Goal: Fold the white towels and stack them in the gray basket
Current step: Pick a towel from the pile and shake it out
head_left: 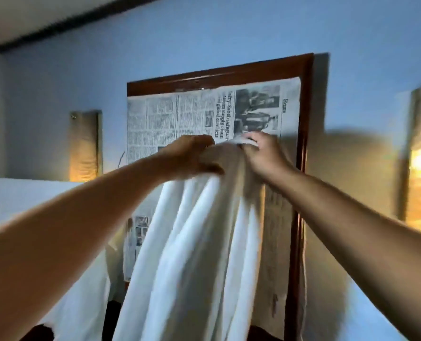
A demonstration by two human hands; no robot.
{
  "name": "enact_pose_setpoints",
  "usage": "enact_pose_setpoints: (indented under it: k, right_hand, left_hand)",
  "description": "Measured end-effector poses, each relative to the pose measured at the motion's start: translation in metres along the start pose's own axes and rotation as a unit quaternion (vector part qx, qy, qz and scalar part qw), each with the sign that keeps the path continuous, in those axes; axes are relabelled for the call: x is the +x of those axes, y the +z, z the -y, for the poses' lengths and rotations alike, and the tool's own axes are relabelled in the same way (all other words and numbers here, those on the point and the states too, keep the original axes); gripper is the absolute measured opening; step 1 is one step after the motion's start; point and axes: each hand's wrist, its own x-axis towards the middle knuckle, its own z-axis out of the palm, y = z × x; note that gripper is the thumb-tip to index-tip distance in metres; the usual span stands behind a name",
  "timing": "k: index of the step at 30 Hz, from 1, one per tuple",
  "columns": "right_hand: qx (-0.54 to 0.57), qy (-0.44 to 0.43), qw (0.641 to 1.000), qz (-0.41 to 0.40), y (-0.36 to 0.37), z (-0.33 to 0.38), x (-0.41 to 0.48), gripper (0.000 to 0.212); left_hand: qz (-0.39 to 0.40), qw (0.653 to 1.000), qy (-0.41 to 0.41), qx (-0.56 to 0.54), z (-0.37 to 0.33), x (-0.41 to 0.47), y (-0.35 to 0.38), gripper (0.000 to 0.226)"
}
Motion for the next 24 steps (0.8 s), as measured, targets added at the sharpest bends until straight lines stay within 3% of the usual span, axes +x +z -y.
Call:
enact_pose_setpoints:
  k: [3,6,8,11,12,16,19,24]
  right_hand:
    - [0.021,-0.002,0.996,-0.086,-0.042,0.033,0.042,0.025]
    - [-0.102,-0.117,0.984,-0.082,-0.104,0.053,0.048,0.018]
    - [-0.236,-0.234,0.943,-0.019,-0.140,0.059,0.038,0.014]
    - [-0.399,-0.356,0.844,0.047,-0.188,0.064,0.024,0.046]
    - [-0.430,-0.369,0.822,0.049,-0.202,0.065,0.021,0.048]
    - [-0.393,-0.331,0.857,-0.033,-0.256,0.083,0.017,0.032]
    - [-0.357,-0.337,0.868,-0.076,-0.290,0.106,0.014,0.036]
    - [-0.329,-0.346,0.873,-0.098,-0.337,0.145,-0.009,0.038]
  left_hand:
    - [0.002,0.997,-0.071,0.029,0.000,-0.008,-0.006,0.025]
    - [-0.117,0.981,-0.147,0.044,0.007,-0.021,-0.040,0.014]
    - [-0.186,0.964,-0.184,0.048,-0.001,-0.017,-0.076,0.014]
    - [-0.246,0.948,-0.194,0.050,-0.044,0.001,-0.128,0.020]
    - [-0.266,0.944,-0.189,0.044,-0.065,0.005,-0.143,0.023]
    - [-0.319,0.935,-0.151,0.012,-0.153,0.019,-0.185,0.028]
    - [-0.334,0.934,-0.127,-0.013,-0.206,0.018,-0.200,0.019]
    - [-0.276,0.954,-0.072,-0.088,-0.289,0.012,-0.205,0.053]
